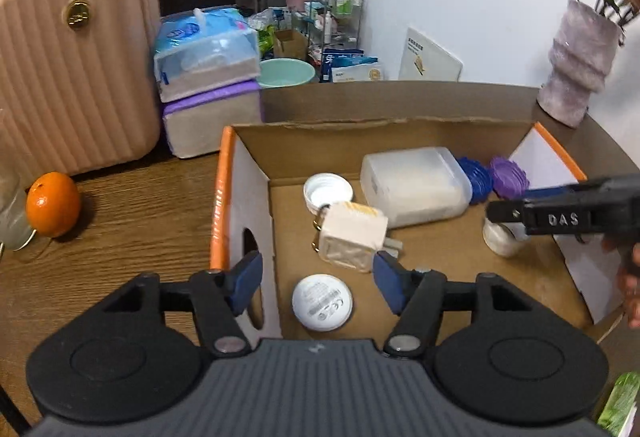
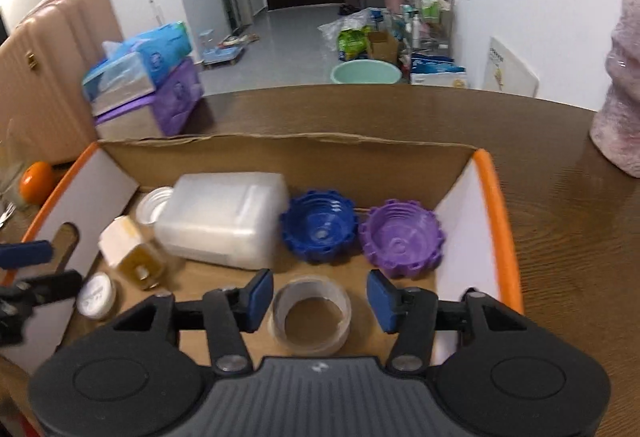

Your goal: Organize rigid objects

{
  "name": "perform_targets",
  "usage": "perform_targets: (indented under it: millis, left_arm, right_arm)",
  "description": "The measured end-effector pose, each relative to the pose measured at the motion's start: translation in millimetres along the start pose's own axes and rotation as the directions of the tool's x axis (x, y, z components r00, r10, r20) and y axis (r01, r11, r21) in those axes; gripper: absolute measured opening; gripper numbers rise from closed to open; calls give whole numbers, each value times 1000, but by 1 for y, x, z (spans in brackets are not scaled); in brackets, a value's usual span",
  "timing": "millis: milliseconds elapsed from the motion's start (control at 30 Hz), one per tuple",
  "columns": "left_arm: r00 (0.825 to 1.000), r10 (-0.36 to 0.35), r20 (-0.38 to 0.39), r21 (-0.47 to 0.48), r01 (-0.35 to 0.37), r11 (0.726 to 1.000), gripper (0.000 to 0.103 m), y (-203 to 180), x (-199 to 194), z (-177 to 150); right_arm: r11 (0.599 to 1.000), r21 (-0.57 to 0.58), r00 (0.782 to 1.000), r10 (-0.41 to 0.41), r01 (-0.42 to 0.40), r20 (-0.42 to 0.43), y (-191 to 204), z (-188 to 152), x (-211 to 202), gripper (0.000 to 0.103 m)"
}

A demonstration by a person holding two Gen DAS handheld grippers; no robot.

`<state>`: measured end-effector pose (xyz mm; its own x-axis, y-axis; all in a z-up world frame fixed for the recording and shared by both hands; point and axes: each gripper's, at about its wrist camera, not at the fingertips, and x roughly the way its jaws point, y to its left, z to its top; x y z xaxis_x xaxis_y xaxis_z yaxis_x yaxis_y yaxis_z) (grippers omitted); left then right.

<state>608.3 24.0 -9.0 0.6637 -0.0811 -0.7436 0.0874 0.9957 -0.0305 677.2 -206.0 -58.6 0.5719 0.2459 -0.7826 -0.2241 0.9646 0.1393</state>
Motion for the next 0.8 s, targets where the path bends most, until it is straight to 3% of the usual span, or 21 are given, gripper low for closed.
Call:
perform_targets:
  millis: [100, 233, 433, 567, 700, 800]
  left_arm:
    - [1000, -5, -15, -17, 4, 1000, 69, 3, -10, 5]
    - [999, -19, -37, 13, 20, 1000, 92, -4, -38, 3]
    - [1000, 4, 9, 39, -5, 999, 99, -16, -98, -5]
    - [995, 42, 95, 45, -46, 998, 103, -25, -139, -18]
    - [974, 62, 217, 54, -75, 996, 103, -34, -176, -38]
    - [935, 78, 345, 49, -101, 994, 103, -38, -201, -57]
  right_arm:
    - [1000, 3, 1000, 17, -17, 1, -5, 1, -16, 52]
    - [999, -35, 999, -9, 11, 52, 0, 1, -63, 66]
    - [997, -76, 993, -19, 28, 119, 7, -8, -146, 74]
    - [994, -96, 987, -27, 43, 160, 14, -23, -192, 79]
    - [995, -101, 971, 4, 21, 240, 22, -45, -229, 79]
    - [995, -95, 944, 31, 1, 328, 28, -68, -251, 82]
